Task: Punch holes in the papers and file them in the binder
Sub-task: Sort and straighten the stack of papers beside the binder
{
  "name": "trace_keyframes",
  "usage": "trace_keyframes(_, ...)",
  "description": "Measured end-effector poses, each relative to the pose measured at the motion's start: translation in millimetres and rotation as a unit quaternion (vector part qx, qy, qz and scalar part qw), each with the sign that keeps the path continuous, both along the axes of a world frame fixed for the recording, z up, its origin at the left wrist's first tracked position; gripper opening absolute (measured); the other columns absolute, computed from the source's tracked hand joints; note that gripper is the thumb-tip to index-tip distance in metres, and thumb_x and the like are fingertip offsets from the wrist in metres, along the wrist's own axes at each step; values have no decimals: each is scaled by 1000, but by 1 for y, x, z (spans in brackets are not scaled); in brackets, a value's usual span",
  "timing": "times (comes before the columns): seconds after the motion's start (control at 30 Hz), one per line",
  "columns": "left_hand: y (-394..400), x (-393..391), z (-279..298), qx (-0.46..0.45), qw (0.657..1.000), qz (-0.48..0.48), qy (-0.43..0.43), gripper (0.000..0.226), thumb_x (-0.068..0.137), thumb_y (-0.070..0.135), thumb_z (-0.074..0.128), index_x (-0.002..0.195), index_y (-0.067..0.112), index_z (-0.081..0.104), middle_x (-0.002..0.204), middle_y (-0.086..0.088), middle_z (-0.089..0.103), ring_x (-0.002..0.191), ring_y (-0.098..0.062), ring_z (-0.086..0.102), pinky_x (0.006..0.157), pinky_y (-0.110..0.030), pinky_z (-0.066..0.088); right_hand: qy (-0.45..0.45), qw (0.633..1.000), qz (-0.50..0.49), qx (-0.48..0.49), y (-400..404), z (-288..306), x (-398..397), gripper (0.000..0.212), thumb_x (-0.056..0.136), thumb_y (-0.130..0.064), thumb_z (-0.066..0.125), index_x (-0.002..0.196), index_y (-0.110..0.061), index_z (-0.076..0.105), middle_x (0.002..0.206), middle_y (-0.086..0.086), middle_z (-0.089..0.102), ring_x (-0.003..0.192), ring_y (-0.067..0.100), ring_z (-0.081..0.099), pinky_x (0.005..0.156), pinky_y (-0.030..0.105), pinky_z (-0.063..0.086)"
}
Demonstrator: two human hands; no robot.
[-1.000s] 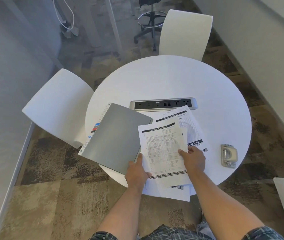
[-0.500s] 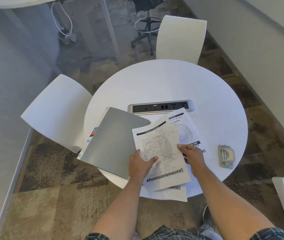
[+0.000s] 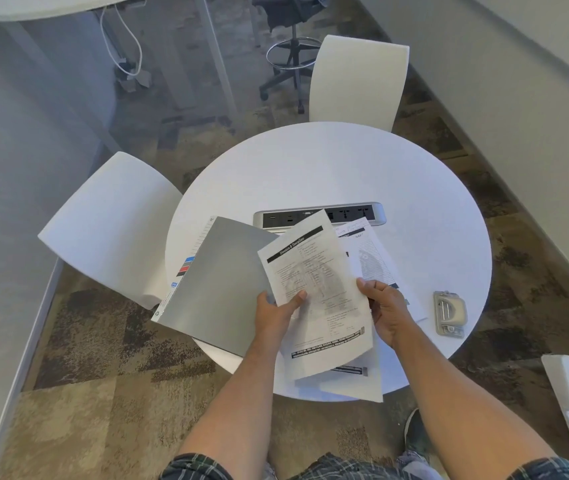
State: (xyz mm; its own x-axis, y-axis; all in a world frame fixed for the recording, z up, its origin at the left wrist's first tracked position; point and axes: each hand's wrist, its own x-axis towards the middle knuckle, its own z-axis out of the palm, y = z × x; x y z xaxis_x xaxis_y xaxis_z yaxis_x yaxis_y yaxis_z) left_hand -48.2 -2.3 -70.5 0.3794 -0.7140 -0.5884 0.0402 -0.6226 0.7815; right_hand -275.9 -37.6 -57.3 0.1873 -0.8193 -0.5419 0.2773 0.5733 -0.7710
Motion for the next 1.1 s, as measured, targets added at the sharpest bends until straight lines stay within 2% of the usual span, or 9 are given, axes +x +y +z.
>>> trace_keyframes(0.1, -2, 12, -11, 8, 999, 31, 25, 63, 68, 32, 95, 116, 10, 61, 122, -2, 71, 103, -20, 69, 87, -35, 55, -35, 999, -25, 13, -1, 3, -4, 37, 76, -36, 89, 75, -9, 63, 94, 23, 70, 92, 38, 65, 93, 60, 53)
trace_keyframes(0.2, 0, 21, -14, -3, 999, 11, 35, 22, 76, 15, 90, 81, 13, 69, 101, -13, 77, 77, -19, 72, 59, -23, 53, -51, 997, -55, 23, -1, 4, -4, 23, 95, -24, 71, 84, -5, 66, 93, 21, 76, 85, 38, 74, 78, 54, 62)
trace_keyframes(0.33, 4, 26, -11, -13, 999, 1, 47, 29, 81, 7, 84, 64, 11, 62, 79, -13, 71, 48, -6, 58, 45, -16, 41, -75, 992, -92, 33, -1, 6, -1, 29, 102, -25, 62, 81, -6, 71, 88, 17, 77, 79, 36, 75, 80, 55, 60)
trace_keyframes(0.47, 7, 32, -13, -12, 998, -9, 57, 15, 81, 12, 86, 76, 7, 72, 90, -12, 80, 65, -19, 69, 57, -29, 49, -54, 992, -104, 36, 0, 9, -1, 26, 101, -26, 64, 84, -7, 65, 82, 13, 77, 74, 33, 73, 82, 53, 59)
trace_keyframes(0.53, 8, 35, -12, -15, 997, -16, 71, 15, 81, 11, 85, 93, 4, 78, 98, -13, 80, 89, -36, 76, 78, -52, 59, -33, 993, -109, 37, -2, 8, -2, 23, 101, -23, 65, 86, -7, 65, 77, 9, 76, 69, 28, 72, 75, 48, 61)
trace_keyframes(0.6, 10, 36, -12, -13, 996, -25, 88, 17, 84, 6, 80, 101, 2, 77, 101, -15, 79, 101, -43, 74, 91, -60, 57, -5, 993, -109, 37, -4, 8, -3, 18, 100, -20, 66, 88, -7, 69, 74, 7, 75, 65, 24, 70, 67, 41, 62)
trace_keyframes(0.7, 10, 40, -11, 11, 993, -43, 109, 19, 86, -2, 75, 106, 0, 76, 105, -19, 78, 102, -42, 74, 93, -59, 57, 26, 995, -92, 41, -7, 6, -7, 20, 96, -23, 73, 82, -10, 76, 87, 17, 70, 79, 30, 62, 79, 48, 56)
trace_keyframes(0.83, 9, 44, -11, 21, 988, -70, 139, 25, 84, 2, 78, 109, 1, 76, 110, -20, 77, 106, -43, 72, 98, -64, 53, 43, 996, -72, 42, -8, 7, -10, 37, 94, -26, 74, 59, -18, 69, 82, 15, 65, 72, 26, 57, 69, 38, 52)
trace_keyframes(1.1, 7, 26, -2, -19, 963, -37, 266, 33, 94, 7, 69, 125, -2, 66, 122, -22, 72, 110, -36, 69, 99, -51, 56, 20, 997, -70, 26, -12, 17, 1, 23, 100, -25, 67, 83, -9, 68, 76, 8, 75, 64, 24, 69, 64, 36, 57)
